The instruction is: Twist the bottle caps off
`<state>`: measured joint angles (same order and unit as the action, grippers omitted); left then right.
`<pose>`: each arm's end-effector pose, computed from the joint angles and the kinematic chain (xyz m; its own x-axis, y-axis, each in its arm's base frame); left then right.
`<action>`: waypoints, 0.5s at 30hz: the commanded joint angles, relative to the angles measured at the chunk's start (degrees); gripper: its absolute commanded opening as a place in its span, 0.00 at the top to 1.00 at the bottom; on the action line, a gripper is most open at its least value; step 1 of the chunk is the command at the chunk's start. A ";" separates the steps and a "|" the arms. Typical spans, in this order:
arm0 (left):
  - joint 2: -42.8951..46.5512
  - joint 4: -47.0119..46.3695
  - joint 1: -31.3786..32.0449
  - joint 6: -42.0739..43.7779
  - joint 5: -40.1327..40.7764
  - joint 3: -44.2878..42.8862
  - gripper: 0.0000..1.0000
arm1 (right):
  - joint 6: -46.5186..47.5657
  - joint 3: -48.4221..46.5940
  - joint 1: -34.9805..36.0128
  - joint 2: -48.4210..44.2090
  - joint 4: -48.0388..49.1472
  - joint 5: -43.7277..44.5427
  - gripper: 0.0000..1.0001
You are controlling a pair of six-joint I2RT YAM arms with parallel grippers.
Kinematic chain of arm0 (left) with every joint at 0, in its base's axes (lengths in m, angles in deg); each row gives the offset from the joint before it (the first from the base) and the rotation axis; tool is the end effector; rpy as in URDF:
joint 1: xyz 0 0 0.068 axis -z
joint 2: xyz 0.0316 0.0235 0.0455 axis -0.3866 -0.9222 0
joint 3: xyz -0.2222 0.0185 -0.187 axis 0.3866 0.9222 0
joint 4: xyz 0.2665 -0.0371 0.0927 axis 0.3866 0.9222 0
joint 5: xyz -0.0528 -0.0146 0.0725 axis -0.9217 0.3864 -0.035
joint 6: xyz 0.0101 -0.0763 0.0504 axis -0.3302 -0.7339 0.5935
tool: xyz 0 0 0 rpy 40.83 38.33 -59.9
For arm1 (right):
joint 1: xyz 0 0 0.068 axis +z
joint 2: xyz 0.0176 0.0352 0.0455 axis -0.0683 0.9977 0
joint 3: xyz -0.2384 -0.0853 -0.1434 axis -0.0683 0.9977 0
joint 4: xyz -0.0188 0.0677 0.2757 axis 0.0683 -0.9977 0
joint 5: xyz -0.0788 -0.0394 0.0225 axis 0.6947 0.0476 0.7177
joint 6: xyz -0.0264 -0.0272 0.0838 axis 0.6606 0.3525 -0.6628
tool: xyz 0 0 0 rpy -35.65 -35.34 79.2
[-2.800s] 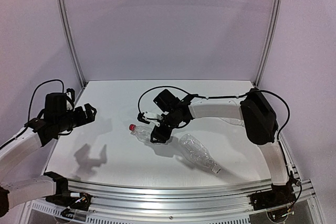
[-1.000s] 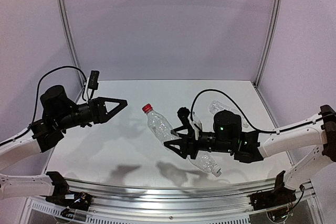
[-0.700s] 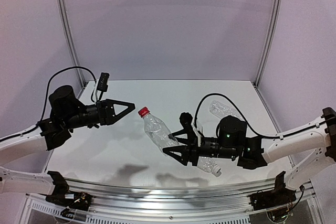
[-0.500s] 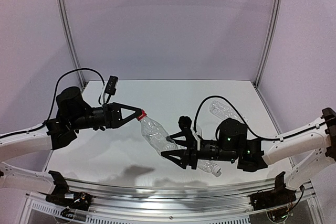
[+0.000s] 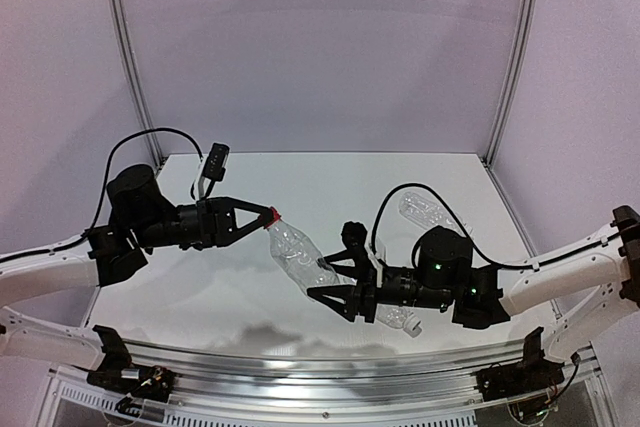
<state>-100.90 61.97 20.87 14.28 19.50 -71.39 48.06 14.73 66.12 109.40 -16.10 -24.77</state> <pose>0.1787 -0.2342 0.3109 -0.6046 -0.1382 -0.7844 0.7674 0.1627 -0.6202 0.1127 0.3392 0.2361 -0.1600 -0.0397 -0.9863 -0.9612 0.2338 0.1465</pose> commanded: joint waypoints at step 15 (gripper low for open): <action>-1.05 22.19 7.24 2.83 23.42 -10.12 0.84 | 0.37 -4.35 2.25 5.03 -8.04 27.65 1.00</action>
<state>-101.14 72.09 24.15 16.26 28.40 -76.88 48.06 13.98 67.09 110.82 -16.47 -17.45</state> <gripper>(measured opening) 0.246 0.601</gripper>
